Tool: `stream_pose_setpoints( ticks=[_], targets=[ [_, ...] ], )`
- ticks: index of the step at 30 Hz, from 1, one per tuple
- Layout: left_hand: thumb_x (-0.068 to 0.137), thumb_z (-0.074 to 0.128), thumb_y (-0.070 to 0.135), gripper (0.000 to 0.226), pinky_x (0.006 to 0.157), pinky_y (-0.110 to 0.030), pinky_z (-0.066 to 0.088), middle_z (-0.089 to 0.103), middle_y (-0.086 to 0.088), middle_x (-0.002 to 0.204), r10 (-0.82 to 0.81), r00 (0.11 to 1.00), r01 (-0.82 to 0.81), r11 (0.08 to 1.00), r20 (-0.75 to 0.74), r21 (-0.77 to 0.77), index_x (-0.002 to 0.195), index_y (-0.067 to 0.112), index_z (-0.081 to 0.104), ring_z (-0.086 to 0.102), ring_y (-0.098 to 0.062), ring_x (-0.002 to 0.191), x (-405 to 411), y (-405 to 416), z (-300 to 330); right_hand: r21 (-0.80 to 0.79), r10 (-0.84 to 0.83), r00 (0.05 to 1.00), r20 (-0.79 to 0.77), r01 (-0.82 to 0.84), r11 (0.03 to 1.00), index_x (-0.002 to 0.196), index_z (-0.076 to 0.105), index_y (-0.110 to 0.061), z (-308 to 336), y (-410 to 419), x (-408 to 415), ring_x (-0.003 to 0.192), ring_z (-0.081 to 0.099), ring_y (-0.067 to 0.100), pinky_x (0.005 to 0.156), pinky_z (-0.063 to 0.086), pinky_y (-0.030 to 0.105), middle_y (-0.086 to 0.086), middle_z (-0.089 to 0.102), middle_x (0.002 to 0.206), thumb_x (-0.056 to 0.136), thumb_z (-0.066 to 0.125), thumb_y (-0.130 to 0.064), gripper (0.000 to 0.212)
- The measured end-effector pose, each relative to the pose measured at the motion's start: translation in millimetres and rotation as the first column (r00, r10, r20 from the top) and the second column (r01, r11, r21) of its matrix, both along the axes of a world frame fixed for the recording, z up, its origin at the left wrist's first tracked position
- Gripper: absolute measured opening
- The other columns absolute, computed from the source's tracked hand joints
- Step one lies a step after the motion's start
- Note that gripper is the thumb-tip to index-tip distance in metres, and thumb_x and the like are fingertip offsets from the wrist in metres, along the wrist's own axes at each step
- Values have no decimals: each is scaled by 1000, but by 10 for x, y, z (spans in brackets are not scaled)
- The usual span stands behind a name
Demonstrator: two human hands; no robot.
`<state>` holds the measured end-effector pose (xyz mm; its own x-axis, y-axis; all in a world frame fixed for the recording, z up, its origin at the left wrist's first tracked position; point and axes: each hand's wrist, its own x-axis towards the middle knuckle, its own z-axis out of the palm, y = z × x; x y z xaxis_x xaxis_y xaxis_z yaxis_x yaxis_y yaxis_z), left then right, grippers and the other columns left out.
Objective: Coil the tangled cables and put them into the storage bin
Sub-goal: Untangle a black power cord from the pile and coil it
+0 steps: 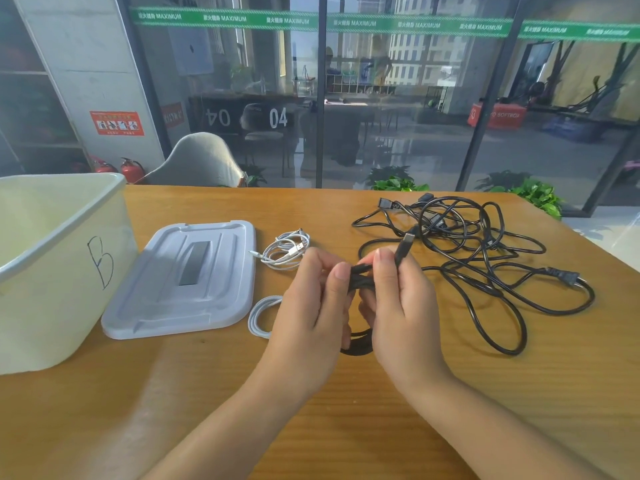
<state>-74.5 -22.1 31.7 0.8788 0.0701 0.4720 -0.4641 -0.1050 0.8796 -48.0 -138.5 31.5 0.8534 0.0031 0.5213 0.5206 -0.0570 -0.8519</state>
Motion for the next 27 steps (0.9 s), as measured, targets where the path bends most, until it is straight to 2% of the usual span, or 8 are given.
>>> stream_pose_setpoints(
  ticks=[5, 8, 11, 16, 19, 21, 24, 27],
  targets=[
    [104, 47, 28, 25, 69, -40, 50, 60, 5, 81, -124, 992, 123, 992, -6, -35, 120, 15, 60, 51, -17, 68, -21, 2, 7, 112, -13, 996, -93, 23, 993, 87, 63, -29, 53, -73, 41, 58, 56, 11, 51, 49, 31, -9, 60, 68, 106, 44, -45, 31],
    [104, 45, 28, 24, 66, -35, 44, 56, 11, 76, -120, 993, 119, 992, -22, -34, 121, 16, 58, 45, -14, 64, -28, -28, 4, 118, 7, 993, -121, 8, 993, 91, 64, -22, 52, -105, 57, 56, 54, 8, 50, 46, 24, -10, 59, 68, 111, 44, -36, 32],
    [102, 44, 32, 27, 65, -35, 40, 54, 18, 71, -62, 997, 59, 997, -45, -49, 117, 15, 57, 41, -10, 61, -3, -28, 10, 22, 28, 996, -89, -26, 999, 96, 66, -18, 45, -146, 89, 54, 54, 12, 50, 45, 23, -4, 58, 60, 112, 41, -34, 33],
    [107, 47, 28, 19, 61, -26, 41, 48, 13, 72, -27, 997, 10, 976, -74, -217, 111, 13, 58, 38, -8, 58, 52, 184, 96, -155, 33, 988, -152, -56, 986, 92, 69, -24, 10, -262, 183, 62, 69, 16, 50, 53, 25, -2, 70, 75, 106, 38, -53, 44],
    [112, 42, 21, 21, 61, -24, 43, 42, 5, 75, -56, 994, 25, 958, -98, -285, 116, 7, 57, 34, -9, 57, 68, 263, 118, -557, -23, 996, -88, -30, 830, 78, 57, -36, -13, -343, 221, 45, 59, 5, 48, 48, 19, -14, 66, 59, 101, 31, -66, 46],
    [112, 43, 23, 24, 61, -24, 44, 43, 4, 76, -107, 988, 67, 945, -108, -319, 120, 5, 56, 32, -10, 57, 63, 281, 119, -770, -39, 999, -30, 2, 638, 77, 55, -36, -29, -352, 228, 50, 61, 10, 56, 54, 31, -5, 63, 57, 99, 25, -68, 49],
    [105, 49, 32, 24, 61, -23, 47, 46, 5, 77, -206, 972, 152, 919, -113, -365, 115, 14, 63, 33, -9, 56, 46, 269, 106, -880, 1, 1000, 29, 25, 474, 98, 66, -32, -41, -303, 208, 59, 60, 17, 64, 55, 43, -2, 60, 62, 104, 26, -59, 48],
    [108, 49, 30, 20, 62, -24, 48, 46, 4, 76, -213, 966, 149, 920, -144, -361, 106, 23, 68, 33, -9, 56, 47, 251, 87, -884, 45, 998, 52, 25, 466, 108, 70, -35, -27, -294, 181, 72, 64, 21, 70, 55, 42, -4, 68, 76, 102, 29, -58, 47]
  ],
)
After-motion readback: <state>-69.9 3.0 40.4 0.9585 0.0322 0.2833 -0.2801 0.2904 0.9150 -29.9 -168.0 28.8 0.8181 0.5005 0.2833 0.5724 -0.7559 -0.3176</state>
